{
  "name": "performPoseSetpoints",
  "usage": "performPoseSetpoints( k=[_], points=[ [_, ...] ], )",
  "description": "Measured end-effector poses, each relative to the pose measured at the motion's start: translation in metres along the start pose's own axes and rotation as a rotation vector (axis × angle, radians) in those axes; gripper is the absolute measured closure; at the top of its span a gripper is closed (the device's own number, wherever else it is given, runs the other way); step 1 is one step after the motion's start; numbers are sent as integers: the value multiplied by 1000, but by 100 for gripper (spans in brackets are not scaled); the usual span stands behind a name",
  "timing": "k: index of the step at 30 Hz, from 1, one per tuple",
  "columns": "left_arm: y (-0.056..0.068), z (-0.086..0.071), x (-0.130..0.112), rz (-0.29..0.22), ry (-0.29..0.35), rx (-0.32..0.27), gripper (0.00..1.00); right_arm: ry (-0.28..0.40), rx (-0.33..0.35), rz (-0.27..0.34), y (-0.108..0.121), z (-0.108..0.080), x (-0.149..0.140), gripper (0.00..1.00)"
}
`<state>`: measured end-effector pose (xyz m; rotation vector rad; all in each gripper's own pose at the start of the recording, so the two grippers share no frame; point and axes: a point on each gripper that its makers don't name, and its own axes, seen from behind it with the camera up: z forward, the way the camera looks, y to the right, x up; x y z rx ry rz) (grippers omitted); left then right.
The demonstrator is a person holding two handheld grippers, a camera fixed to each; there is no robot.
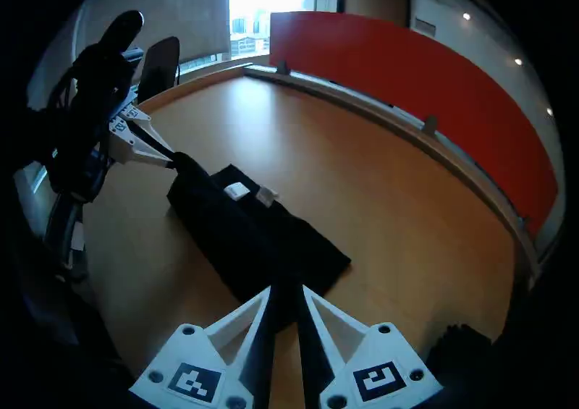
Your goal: Fold towel
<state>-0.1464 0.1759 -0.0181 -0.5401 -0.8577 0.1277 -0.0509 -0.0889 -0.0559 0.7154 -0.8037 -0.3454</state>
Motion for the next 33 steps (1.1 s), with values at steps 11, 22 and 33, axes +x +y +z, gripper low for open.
performPoseSetpoints(
  k=[11,22,33],
  points=[
    [-8,29,-1,10,-24,19,89,-41,-3,39,13,27,-11,83],
    [-15,50,-6,20,-35,38,86,-55,-17,68,21,46,-18,83],
    [-25,64,-9,1,-39,67,77,-57,-52,114,28,67,-26,78]
  ],
)
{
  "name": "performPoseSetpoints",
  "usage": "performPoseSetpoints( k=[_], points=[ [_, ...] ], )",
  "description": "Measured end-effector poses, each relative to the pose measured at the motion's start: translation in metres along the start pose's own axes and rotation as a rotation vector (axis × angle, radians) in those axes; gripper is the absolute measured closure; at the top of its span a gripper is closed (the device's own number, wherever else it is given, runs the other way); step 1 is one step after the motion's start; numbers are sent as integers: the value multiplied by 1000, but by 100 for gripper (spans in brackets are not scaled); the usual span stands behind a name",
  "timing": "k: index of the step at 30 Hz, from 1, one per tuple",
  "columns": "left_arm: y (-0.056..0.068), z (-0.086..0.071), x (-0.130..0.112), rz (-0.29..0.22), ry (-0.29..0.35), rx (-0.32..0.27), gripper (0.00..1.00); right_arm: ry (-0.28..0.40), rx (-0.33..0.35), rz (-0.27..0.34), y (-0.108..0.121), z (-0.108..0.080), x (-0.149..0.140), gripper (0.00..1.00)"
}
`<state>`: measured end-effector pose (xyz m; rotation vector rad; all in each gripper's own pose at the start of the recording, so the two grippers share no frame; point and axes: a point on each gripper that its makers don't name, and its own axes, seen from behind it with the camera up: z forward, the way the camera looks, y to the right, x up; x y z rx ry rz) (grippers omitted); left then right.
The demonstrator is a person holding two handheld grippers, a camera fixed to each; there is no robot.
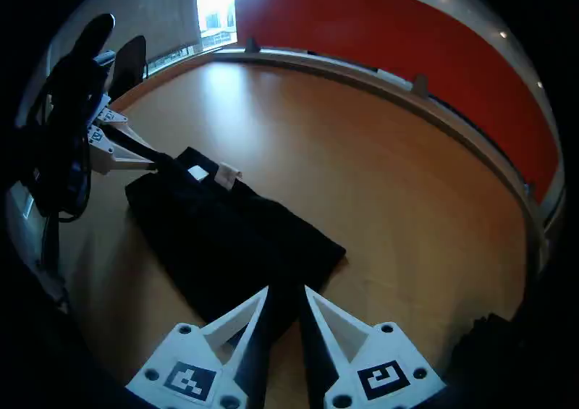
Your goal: Fold towel
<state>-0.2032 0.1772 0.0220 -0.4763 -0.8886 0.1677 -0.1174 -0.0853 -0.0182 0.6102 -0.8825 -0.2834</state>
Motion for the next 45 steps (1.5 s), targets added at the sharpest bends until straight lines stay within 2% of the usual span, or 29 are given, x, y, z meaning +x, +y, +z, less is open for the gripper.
performPoseSetpoints(
  k=[6,12,16,19,21,25,27,31,39,45],
  points=[
    [-7,7,-2,-4,-2,18,71,-2,-21,7,5,7,0,66],
    [-13,11,1,7,4,38,59,-7,-71,14,18,12,-1,29],
    [-17,11,4,4,10,52,51,-4,-98,11,26,14,0,20],
    [-21,11,6,3,12,60,41,1,-108,12,30,15,3,19],
    [-23,12,7,5,13,64,39,4,-115,13,32,15,4,18],
    [-27,12,9,8,12,75,35,14,-139,14,39,15,9,7],
    [-30,12,10,7,12,85,15,20,-149,15,43,15,12,7],
    [-35,10,11,0,14,103,8,37,-164,16,47,12,17,7],
    [-37,4,11,-31,20,102,6,52,-172,13,46,4,19,7],
    [-36,-5,4,-58,24,98,6,69,-166,36,40,-6,16,7]
  ],
)
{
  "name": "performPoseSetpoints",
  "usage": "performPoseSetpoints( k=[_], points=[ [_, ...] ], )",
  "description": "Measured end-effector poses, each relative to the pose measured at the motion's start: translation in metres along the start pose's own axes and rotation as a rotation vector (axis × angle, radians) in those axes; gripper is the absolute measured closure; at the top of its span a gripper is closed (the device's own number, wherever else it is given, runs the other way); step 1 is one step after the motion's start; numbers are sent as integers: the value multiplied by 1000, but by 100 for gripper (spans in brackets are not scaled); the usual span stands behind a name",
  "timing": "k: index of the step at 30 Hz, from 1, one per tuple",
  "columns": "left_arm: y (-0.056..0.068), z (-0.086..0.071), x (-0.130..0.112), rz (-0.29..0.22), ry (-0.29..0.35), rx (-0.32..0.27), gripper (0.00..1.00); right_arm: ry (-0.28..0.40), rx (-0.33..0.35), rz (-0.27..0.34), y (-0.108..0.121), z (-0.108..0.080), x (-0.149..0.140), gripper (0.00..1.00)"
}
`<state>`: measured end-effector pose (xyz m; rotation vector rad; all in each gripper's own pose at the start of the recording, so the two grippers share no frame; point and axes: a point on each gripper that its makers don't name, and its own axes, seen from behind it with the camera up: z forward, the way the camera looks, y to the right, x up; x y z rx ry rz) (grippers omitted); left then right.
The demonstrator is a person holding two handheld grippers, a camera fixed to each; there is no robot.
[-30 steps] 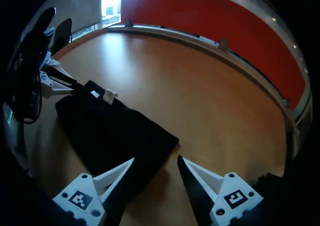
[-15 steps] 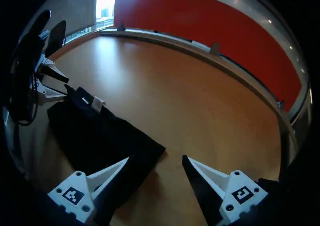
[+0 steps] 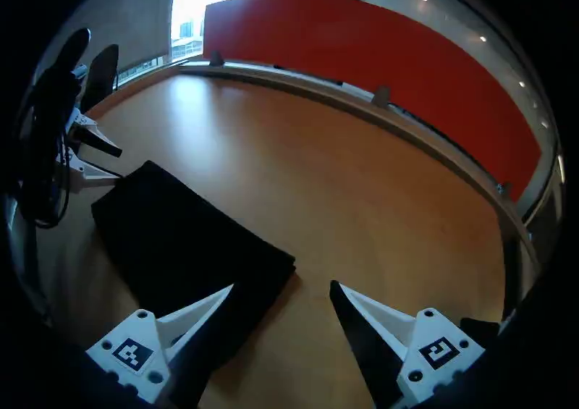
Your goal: Fold towel
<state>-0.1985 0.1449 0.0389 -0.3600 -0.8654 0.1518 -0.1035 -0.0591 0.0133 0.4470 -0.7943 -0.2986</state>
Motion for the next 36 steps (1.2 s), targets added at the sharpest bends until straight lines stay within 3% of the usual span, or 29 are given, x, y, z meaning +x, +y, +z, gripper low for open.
performPoseSetpoints(
  k=[20,36],
  points=[
    [4,-44,-45,-84,4,20,6,38,5,81,-32,-55,-27,7],
    [4,-65,-57,-118,32,45,6,35,33,37,-39,-60,-37,7]
  ],
)
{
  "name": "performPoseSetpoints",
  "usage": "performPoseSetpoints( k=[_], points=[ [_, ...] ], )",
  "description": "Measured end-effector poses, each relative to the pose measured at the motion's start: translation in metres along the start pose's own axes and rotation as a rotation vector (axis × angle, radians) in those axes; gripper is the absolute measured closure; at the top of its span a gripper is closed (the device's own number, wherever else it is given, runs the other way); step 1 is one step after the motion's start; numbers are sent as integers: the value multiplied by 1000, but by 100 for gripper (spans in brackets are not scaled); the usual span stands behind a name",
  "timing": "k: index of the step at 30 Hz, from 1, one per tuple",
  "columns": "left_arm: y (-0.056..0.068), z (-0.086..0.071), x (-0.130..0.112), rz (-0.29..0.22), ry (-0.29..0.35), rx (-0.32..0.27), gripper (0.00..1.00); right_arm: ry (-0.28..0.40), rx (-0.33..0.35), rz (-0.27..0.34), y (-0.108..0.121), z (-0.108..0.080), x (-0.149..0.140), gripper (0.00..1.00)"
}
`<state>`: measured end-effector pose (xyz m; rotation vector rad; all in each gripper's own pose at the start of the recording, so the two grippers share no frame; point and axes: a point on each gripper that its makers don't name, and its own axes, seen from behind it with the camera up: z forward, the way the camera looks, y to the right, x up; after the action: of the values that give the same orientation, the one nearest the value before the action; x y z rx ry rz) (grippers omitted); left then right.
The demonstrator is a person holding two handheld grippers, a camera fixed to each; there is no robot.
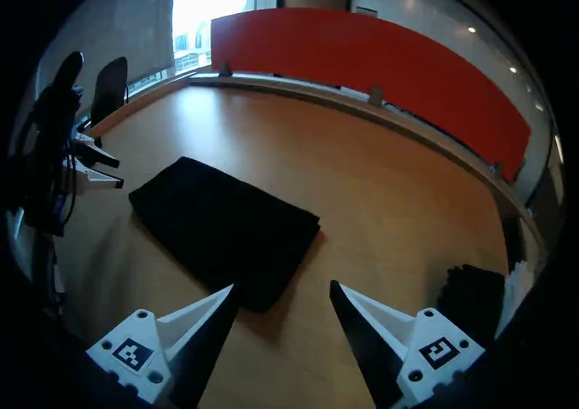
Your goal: Fold towel
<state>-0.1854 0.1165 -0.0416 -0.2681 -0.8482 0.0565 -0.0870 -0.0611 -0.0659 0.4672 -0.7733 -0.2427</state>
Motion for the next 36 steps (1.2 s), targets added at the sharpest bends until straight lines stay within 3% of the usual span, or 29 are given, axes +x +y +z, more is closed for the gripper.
performPoseSetpoints(
  k=[12,26,36],
  points=[
    [-6,-23,-15,-69,35,37,6,-19,48,-76,-4,5,-2,7],
    [-5,-38,-19,-101,123,46,6,-83,116,-158,-13,12,-16,7],
    [-11,-47,-20,-95,192,73,6,-122,172,-195,-19,16,-23,9]
  ],
)
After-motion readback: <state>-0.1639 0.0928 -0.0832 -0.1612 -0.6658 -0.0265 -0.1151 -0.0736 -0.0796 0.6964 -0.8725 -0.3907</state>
